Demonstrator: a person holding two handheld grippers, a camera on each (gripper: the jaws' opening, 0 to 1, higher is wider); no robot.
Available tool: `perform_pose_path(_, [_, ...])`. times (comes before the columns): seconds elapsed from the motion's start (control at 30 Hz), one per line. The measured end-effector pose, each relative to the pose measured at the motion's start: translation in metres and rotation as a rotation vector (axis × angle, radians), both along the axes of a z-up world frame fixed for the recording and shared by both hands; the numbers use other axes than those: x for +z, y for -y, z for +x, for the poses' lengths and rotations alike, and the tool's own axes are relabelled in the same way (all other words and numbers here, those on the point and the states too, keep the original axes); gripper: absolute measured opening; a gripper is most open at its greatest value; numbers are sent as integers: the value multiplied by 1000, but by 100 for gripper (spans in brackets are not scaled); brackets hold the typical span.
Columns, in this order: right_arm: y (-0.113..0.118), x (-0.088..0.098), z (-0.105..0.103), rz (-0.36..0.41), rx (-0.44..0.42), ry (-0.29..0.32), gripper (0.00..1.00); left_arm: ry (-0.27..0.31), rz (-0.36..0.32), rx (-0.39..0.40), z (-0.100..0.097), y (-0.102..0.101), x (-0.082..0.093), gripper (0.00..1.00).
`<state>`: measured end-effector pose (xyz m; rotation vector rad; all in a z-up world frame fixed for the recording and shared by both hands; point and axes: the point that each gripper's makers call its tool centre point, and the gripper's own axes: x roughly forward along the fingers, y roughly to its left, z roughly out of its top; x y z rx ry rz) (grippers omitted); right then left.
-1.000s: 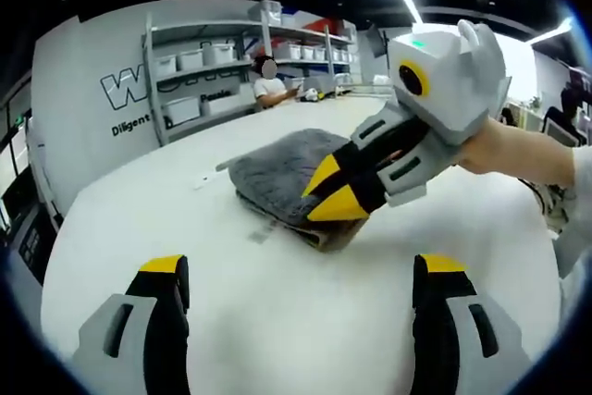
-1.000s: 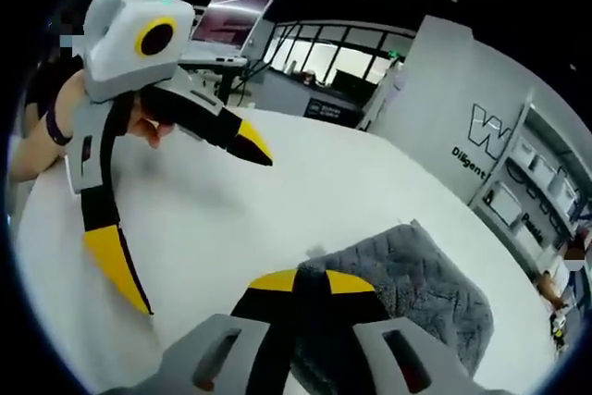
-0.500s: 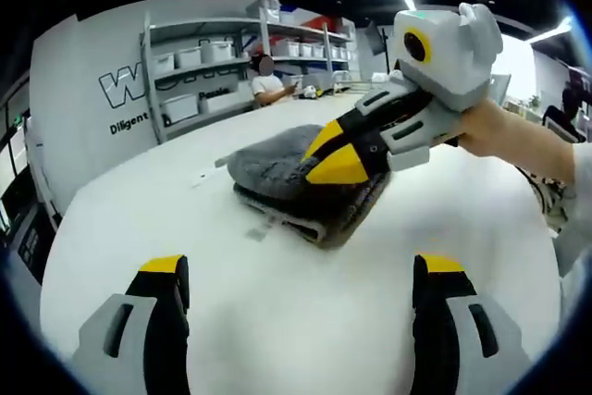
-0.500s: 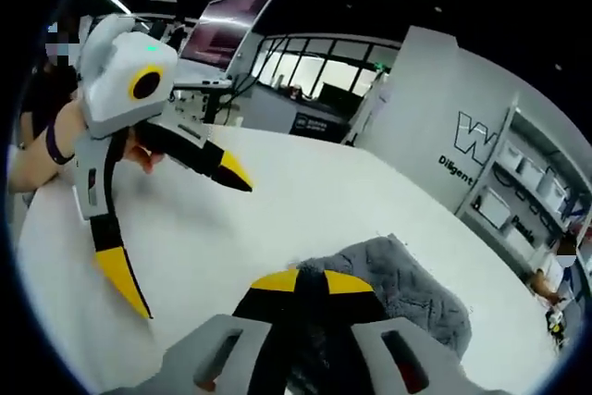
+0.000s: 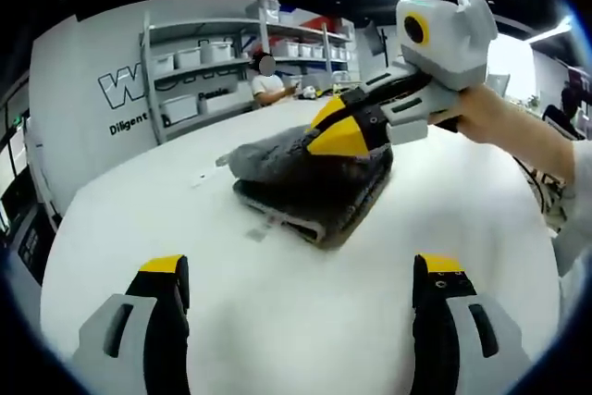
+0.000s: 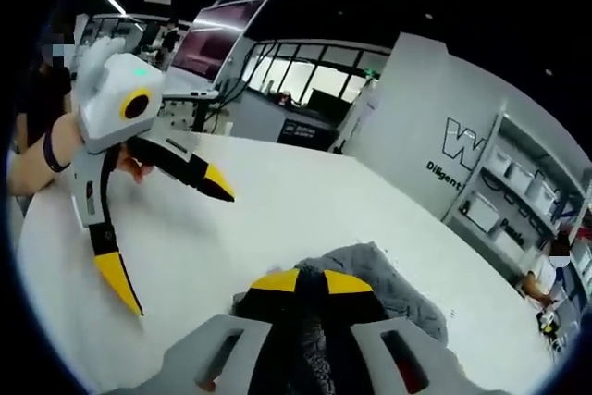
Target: Open the folded towel by lifting each exposed corner and separating the folded layers until the towel lies flat within the target outline without major curled edges
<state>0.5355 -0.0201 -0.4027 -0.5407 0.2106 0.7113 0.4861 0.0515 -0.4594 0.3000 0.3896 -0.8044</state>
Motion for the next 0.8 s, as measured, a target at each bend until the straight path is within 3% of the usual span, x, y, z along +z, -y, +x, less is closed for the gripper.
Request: perform_pose_path(0.8, [46,41,10,62,-100,83,3,-22,3,22,5,-7,-6,99])
